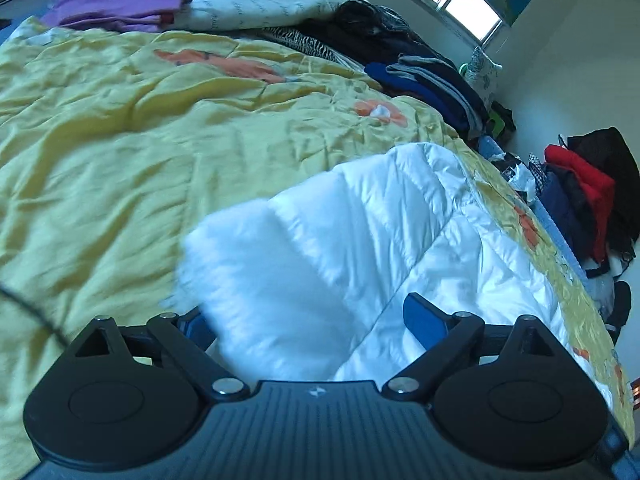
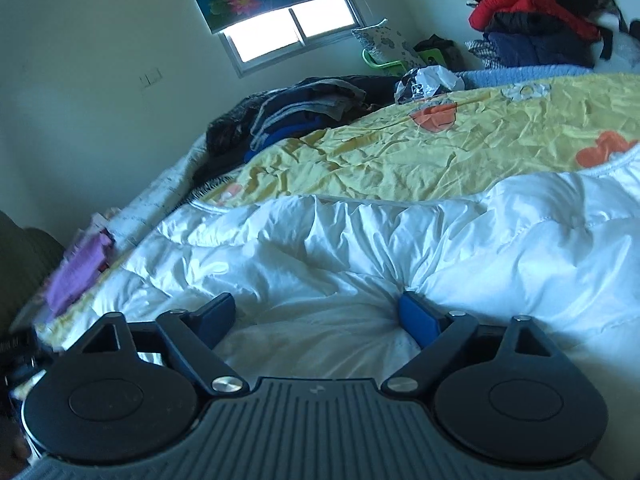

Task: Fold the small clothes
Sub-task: 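Grasp the folded coat end with the left tool and lift it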

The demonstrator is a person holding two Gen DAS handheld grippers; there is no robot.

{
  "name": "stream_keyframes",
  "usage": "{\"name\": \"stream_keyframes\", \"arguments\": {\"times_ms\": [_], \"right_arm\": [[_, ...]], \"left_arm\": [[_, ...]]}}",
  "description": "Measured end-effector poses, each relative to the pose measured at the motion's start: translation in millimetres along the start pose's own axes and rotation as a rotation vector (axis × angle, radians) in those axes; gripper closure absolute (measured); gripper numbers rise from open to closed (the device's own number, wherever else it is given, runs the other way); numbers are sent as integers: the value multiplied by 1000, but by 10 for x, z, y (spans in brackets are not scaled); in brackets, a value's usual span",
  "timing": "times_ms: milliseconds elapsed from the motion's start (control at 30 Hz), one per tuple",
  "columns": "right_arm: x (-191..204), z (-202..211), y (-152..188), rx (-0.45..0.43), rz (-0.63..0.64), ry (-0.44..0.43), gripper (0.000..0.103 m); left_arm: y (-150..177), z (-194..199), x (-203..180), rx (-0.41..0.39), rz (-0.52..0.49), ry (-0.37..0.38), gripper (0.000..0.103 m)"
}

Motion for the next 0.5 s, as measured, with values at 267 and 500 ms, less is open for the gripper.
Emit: {"name": "stream_keyframes", "arguments": {"times_ms": [267,500], "right_arm": [[153,-113,42,54,117,89,17],[-331,134,-110,-27,-256,-144,3]], "left_arm": [[-127,218,-438,-97,-104,96,86],[20,892,-1010,-339,-405,250,88]]}}
Point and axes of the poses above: each gripper's, at about its wrist camera, not at the fingertips, and z roughly against the way its jaws point, x to its left, y to its underside, the point moved 1 cm from there along -z, roughly the way its jaws point, and after that the axes turned 9 degrees about -x, right-handed, at the moved point
